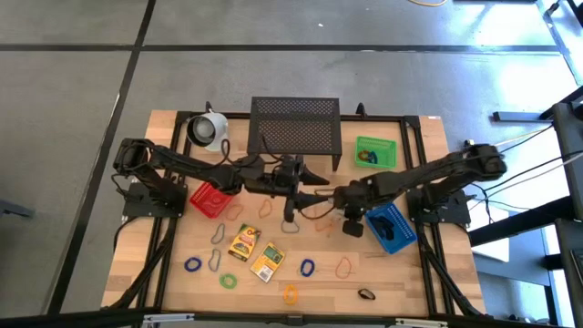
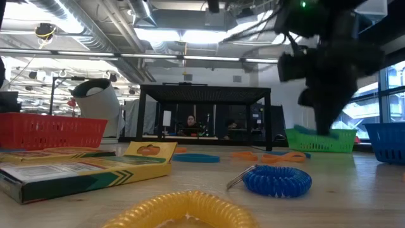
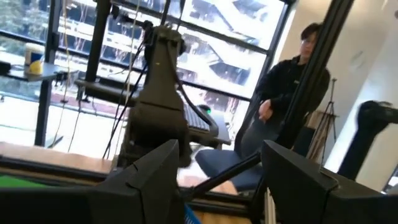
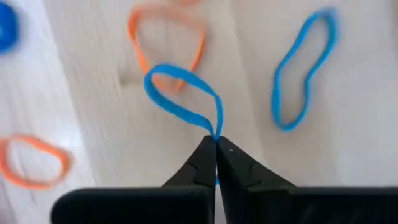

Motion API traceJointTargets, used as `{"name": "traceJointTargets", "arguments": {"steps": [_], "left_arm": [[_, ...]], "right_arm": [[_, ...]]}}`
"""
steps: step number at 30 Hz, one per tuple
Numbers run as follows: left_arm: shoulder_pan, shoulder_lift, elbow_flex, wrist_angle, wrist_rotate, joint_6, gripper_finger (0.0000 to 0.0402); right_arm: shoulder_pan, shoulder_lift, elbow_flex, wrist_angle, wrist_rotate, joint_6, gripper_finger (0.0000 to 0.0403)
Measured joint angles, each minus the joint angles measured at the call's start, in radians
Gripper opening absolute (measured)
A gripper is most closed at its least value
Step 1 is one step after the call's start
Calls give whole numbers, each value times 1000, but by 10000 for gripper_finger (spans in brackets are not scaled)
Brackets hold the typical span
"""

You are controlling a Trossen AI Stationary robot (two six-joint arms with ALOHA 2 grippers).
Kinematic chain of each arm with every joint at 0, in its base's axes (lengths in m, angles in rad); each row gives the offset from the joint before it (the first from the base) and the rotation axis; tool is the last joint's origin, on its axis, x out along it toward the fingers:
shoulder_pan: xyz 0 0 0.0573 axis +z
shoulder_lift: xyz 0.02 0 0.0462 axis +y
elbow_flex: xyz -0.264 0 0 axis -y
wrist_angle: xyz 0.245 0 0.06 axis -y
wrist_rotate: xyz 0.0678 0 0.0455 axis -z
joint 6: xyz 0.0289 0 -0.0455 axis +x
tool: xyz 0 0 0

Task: Pick & Place Office Desk Supplies
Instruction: Put the blue rubber band into the blue bin

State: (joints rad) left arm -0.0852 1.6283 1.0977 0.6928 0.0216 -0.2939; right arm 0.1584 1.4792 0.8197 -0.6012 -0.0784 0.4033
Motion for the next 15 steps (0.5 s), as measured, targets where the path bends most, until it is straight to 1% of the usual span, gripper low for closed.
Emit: {"name": "traceJointTargets", "arguments": {"steps": [3, 6, 11, 15], "left_arm": [[0, -10, 0, 7, -4, 0, 223], [0, -39, 0, 16, -39, 35, 223], [-20, -122, 0, 14, -111, 202, 223], [-59, -193, 0, -10, -155, 355, 223]], "right_arm": [[1, -86, 0, 38, 6, 0, 5], [1, -164, 1, 95, 31, 2, 5], [6, -282, 2, 253, 104, 5, 5], [9, -355, 4, 437, 173, -18, 5]]}}
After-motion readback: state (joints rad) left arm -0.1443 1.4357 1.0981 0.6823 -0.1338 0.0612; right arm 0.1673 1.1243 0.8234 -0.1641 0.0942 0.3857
